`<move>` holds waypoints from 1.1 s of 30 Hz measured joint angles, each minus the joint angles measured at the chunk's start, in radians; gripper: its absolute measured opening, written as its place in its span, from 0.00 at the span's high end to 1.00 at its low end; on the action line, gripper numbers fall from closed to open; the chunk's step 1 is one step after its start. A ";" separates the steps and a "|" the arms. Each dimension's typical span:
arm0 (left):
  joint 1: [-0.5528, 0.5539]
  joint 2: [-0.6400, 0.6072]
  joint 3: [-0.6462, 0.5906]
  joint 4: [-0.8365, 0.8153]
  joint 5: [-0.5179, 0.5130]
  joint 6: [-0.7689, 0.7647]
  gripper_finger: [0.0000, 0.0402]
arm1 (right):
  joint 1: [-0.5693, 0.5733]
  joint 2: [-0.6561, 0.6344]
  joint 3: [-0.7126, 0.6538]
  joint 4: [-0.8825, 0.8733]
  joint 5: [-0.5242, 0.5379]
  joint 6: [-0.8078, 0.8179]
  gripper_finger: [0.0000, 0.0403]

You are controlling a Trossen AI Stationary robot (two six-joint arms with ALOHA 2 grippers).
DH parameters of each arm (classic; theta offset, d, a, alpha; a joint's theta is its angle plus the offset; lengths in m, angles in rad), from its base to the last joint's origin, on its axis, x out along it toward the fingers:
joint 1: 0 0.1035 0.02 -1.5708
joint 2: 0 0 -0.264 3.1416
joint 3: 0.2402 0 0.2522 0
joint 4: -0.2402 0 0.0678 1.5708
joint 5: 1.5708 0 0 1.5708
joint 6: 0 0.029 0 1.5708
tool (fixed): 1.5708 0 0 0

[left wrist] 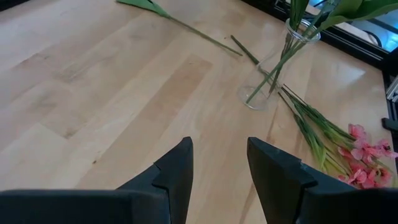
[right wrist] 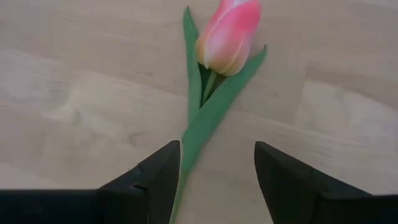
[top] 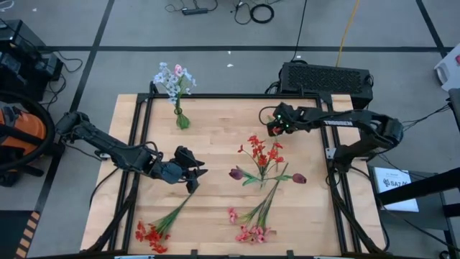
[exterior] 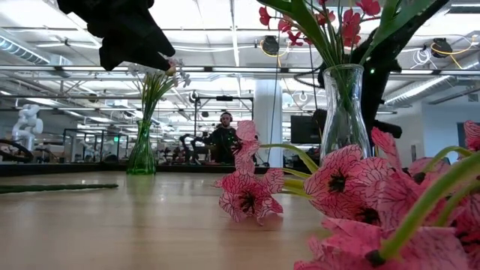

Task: Sort flowers into vase by color
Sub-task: Put the pink flower into the green vase

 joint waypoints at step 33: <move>0.070 0.000 0.000 0.004 -0.042 0.001 0.61 | -0.006 -0.166 0.013 0.164 0.016 -0.341 0.99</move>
